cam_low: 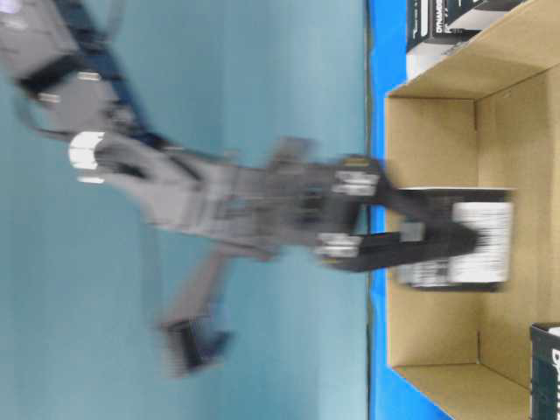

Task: Pick the box from inside the cardboard box.

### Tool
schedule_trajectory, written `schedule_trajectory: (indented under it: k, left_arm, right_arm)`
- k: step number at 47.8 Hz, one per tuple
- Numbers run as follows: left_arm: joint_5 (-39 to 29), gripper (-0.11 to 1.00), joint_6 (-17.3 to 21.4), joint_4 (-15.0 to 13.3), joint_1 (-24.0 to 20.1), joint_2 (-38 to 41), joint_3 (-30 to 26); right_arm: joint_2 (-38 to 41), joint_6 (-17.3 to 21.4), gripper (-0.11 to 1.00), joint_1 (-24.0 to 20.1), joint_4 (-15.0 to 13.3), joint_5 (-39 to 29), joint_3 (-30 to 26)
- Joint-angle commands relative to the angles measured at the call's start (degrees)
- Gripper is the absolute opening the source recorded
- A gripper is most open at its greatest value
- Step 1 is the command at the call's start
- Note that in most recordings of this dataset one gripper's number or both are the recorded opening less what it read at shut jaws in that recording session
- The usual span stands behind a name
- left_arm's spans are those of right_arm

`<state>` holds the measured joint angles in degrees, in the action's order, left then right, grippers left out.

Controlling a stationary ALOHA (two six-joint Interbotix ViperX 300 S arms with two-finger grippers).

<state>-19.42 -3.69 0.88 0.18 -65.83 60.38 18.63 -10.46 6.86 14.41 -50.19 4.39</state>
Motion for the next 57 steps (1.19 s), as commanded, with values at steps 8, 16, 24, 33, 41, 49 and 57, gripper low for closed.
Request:
schedule_trajectory:
  k: [8, 16, 24, 33, 41, 49, 57]
  left_arm:
    - [0.4, -0.07, 0.0, 0.1, 0.0, 0.5, -1.5]
    - [0.4, -0.07, -0.1, 0.1, 0.0, 0.5, -1.5]
    - [0.4, -0.07, -0.1, 0.1, 0.0, 0.6, -1.5]
    - [0.4, -0.07, -0.1, 0.1, 0.0, 0.5, -1.5]
    - [0.4, -0.07, -0.1, 0.1, 0.0, 0.5, -1.5]
    - [0.4, -0.07, -0.1, 0.1, 0.0, 0.5, -1.5]
    - [0.4, -0.07, -0.1, 0.1, 0.0, 0.5, -1.6]
  right_arm:
    - [-7.9, -0.4, 0.62, 0.3, 0.1, -10.4, -5.5]
    - [-12.7, 0.0, 0.62, 0.3, 0.1, -15.6, -7.7]
    - [-15.2, 0.4, 0.62, 0.3, 0.2, -21.0, -9.8]
    - [-16.8, 1.2, 0.62, 0.0, 0.2, -23.2, -10.2]
    - [-19.3, 1.5, 0.62, -0.6, 0.1, -25.0, -8.8]
    - [-22.9, 3.2, 0.62, -1.2, 0.1, -25.7, -6.4]
    - [-26.9, 5.5, 0.62, -2.2, 0.1, -25.4, -2.2]
